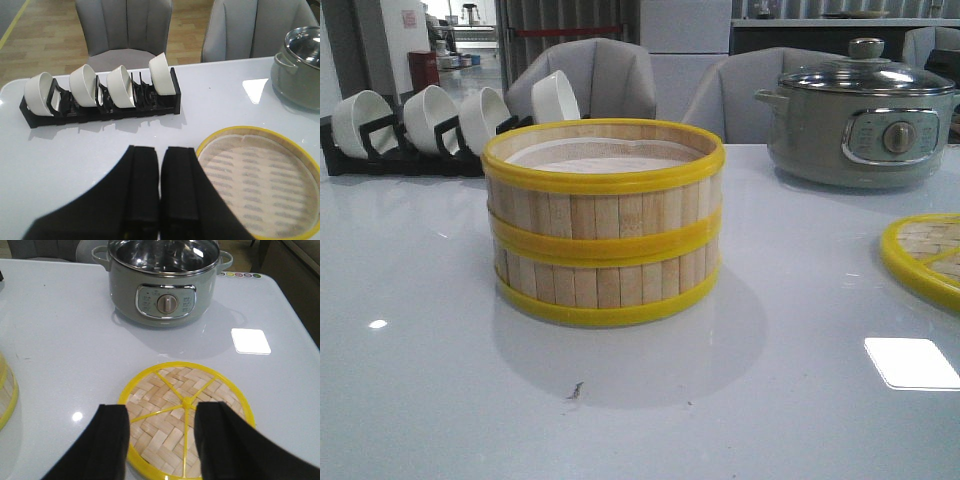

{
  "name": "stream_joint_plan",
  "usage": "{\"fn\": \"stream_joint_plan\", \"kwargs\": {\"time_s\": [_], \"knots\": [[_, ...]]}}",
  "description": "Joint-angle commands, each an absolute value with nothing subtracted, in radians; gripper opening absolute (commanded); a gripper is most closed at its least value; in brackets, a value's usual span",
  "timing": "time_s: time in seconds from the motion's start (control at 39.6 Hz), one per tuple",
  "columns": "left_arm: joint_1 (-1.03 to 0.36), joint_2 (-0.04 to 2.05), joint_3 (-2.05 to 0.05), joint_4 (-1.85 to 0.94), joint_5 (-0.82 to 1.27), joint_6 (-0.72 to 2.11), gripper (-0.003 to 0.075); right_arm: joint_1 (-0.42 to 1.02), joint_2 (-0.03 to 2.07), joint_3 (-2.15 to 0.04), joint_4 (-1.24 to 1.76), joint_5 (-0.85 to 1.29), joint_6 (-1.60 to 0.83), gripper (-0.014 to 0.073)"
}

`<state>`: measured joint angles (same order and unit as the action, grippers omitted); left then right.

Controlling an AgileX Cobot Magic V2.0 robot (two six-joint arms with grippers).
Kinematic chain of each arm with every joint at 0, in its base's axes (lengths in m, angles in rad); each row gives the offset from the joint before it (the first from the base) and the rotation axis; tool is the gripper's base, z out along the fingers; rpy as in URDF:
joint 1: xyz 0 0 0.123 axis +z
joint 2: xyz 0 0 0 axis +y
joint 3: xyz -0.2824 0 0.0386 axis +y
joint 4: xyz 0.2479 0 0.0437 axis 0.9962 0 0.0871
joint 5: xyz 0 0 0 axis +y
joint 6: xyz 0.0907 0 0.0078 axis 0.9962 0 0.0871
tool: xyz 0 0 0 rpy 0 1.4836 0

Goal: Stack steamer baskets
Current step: 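Withdraw the left gripper away from the stacked baskets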

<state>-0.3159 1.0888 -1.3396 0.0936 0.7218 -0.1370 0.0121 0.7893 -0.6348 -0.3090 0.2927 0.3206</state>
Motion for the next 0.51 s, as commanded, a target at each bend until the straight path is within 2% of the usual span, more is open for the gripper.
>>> {"fn": "stream_joint_plan", "kwargs": {"time_s": [0.0,0.25,0.48], "knots": [[-0.313,0.987,-1.254,0.114,0.602,-0.180,0.0094,0.017,0.785,-0.673,-0.326,0.210,0.316,0.0405],[-0.313,0.786,-0.914,0.125,0.439,-0.237,0.0094,0.017,0.785,-0.673,-0.308,0.211,0.316,0.0405],[-0.313,0.702,-0.694,0.125,0.373,-0.239,0.0094,0.017,0.785,-0.673,-0.308,0.223,0.316,0.0405]]}}
